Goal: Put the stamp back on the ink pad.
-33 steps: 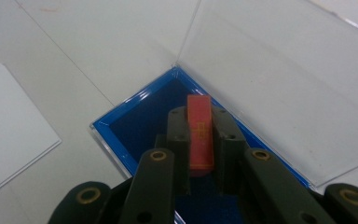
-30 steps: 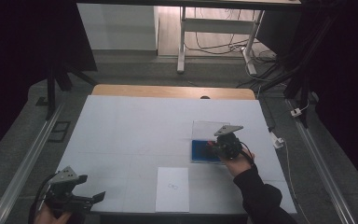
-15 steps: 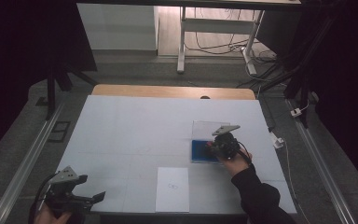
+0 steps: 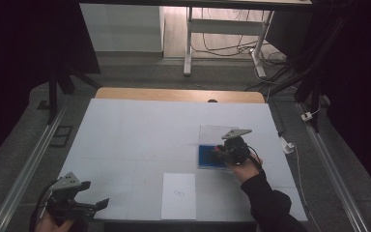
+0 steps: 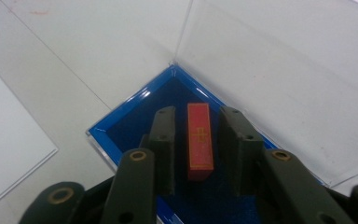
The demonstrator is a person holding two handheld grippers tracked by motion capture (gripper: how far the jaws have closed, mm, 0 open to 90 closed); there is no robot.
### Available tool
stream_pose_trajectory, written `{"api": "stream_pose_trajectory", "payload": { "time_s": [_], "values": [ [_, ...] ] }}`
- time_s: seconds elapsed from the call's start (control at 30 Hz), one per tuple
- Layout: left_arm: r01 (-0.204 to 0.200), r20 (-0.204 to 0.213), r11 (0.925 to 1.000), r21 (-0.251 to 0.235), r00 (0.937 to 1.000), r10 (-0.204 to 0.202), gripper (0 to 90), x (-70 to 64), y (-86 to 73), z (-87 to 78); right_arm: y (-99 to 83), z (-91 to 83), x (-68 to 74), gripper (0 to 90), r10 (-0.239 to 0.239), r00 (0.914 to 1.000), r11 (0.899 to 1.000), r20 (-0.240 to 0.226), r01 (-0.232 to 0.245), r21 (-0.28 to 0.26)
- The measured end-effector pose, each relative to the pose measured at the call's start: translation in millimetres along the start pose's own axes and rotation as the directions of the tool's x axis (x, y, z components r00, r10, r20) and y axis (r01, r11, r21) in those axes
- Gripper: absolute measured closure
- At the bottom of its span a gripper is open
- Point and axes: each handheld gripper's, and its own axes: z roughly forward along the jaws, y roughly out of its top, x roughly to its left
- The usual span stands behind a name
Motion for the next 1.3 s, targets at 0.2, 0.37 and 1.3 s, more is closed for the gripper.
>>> {"api": "stream_pose_trajectory", "payload": {
  "time_s": [0.2, 0.37, 1.3],
  "values": [
    [0.001, 0.001, 1.0, -0.001, 1.0, -0.001, 4.8, 0.1, -0.1, 0.0, 0.4, -8.7, 0.4, 56.5, 0.007, 0.9999, 1.0, -0.012, -0.007, -0.017],
    [0.001, 0.001, 1.0, -0.001, 1.0, -0.001, 4.8, 0.1, 0.0, 0.0, -0.4, -15.5, 0.1, 48.4, 0.02, 0.9997, 0.999, -0.012, -0.02, -0.024],
    [0.006, 0.002, 1.0, 0.002, 1.0, -0.006, 4.6, 0.5, 0.7, 0.7, -21.2, -54.4, 20.5, 1.8, 0.055, 0.9981, 0.998, -0.03, -0.056, -0.029]
  ]
}}
